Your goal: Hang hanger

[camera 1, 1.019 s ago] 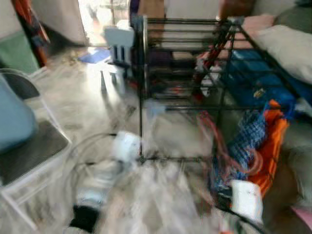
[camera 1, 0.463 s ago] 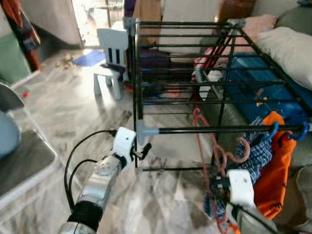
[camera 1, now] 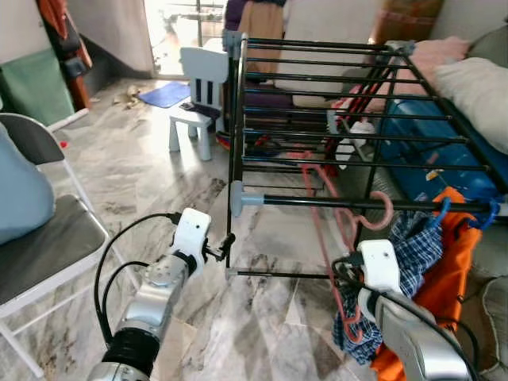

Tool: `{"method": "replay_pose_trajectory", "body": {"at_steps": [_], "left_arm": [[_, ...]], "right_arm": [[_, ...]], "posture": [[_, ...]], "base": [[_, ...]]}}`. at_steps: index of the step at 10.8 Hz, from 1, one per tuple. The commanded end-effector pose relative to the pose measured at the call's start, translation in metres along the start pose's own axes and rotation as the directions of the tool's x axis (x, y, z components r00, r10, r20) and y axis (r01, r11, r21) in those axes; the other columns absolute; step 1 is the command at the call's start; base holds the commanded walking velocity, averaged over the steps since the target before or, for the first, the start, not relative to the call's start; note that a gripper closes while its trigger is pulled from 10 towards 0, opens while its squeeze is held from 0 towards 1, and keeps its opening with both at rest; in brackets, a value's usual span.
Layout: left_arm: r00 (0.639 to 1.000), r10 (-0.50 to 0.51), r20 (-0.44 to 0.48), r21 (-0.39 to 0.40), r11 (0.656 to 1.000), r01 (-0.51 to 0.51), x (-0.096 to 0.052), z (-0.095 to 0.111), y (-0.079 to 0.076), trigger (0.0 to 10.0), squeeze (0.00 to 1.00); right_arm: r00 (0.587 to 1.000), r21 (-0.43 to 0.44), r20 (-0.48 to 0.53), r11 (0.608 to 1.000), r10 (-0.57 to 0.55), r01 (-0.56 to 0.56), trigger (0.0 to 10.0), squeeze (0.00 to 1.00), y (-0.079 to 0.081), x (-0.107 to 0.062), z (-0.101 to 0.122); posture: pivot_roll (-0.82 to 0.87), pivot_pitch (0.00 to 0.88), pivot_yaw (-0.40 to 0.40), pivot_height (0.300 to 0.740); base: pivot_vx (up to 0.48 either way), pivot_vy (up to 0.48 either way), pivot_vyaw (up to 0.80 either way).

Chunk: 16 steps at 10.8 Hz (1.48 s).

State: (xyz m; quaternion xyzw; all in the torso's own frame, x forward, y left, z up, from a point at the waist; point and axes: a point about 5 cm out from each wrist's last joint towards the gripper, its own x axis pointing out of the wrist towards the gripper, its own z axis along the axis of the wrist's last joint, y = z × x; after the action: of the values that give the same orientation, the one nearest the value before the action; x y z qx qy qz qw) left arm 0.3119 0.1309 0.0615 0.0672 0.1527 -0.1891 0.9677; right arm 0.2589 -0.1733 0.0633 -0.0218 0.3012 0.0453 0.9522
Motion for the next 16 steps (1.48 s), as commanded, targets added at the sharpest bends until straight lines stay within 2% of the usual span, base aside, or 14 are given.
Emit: {"method": "replay_pose_trajectory", "body": {"at_steps": [1,3,5,6,9,10,12,13,14,16], "left_arm": [[1.0,0.001,0.0,0.013,1.0,-0.001,0.002,0.001,-0.002,10.0,0.0],[1.0,-0.002,0.004,-0.001,1.0,0.002,0.002,0.001,-0.003,10.0,0.0],[1.0,-0.009,0.002,-0.025,1.0,0.009,0.0,0.0,-0.003,10.0,0.0],[1.0,-0.01,0.0,-0.025,1.0,0.01,-0.001,-0.001,-0.003,10.0,0.0],[1.0,0.015,-0.002,0.019,1.0,-0.015,-0.005,-0.001,0.003,10.0,0.0],[1.0,0.021,0.006,0.066,0.998,-0.022,-0.007,0.001,0.01,10.0,0.0],[1.0,0.02,0.009,0.084,0.996,-0.02,-0.011,0.0,0.018,10.0,0.0],[1.0,0.006,0.001,0.086,0.996,-0.006,-0.012,-0.003,0.022,10.0,0.0],[1.0,-0.001,0.01,0.075,0.997,0.0,-0.012,-0.001,0.025,10.0,0.0],[0.999,-0.012,0.03,0.073,0.997,0.009,-0.008,0.005,0.02,10.0,0.0]], "right_arm": [[1.0,-0.015,0.003,1.0,0.002,-0.002,10.0,0.0,-0.001,0.005,0.007],[0.998,-0.013,-0.012,0.998,0.056,-0.057,10.0,0.0,0.012,0.024,0.019],[0.996,-0.097,-0.059,0.993,0.067,-0.073,10.0,0.0,0.02,0.035,0.025],[0.996,-0.107,-0.053,0.991,0.078,-0.083,10.0,0.0,0.024,0.038,0.028],[0.99,-0.098,-0.029,0.985,0.14,-0.143,10.0,0.0,0.043,0.054,0.036],[0.994,-0.091,-0.014,0.99,0.109,-0.11,10.0,0.0,0.043,0.06,0.04],[1.0,-0.078,0.018,0.997,0.013,-0.012,10.0,0.0,0.035,0.067,0.043],[0.998,-0.038,0.031,0.997,-0.06,0.061,10.0,0.0,0.027,0.071,0.042],[0.996,0.02,0.01,0.996,-0.086,0.086,10.0,0.0,0.024,0.073,0.037],[0.996,0.075,-0.033,0.993,-0.087,0.089,10.0,0.0,0.025,0.075,0.021]], "posture": [[0.03,0.0,-0.073,0.74],[0.05,0.0,-0.093,0.74],[0.06,0.0,-0.104,0.74],[0.07,0.0,-0.107,0.74],[0.1,0.0,-0.105,0.74],[0.13,0.0,-0.101,0.74],[0.18,0.0,-0.095,0.74],[0.22,0.0,-0.093,0.74],[0.23,0.0,-0.094,0.74],[0.25,0.0,-0.089,0.74]], "base": [[0.0,0.0,0.0],[0.0,0.0,0.0],[0.0,0.0,0.0],[0.0,0.0,0.0],[0.0,0.0,0.0],[0.0,0.0,0.0],[0.0,0.0,0.0],[0.0,0.0,0.0],[0.0,0.0,0.0],[0.0,0.0,0.0]]}}
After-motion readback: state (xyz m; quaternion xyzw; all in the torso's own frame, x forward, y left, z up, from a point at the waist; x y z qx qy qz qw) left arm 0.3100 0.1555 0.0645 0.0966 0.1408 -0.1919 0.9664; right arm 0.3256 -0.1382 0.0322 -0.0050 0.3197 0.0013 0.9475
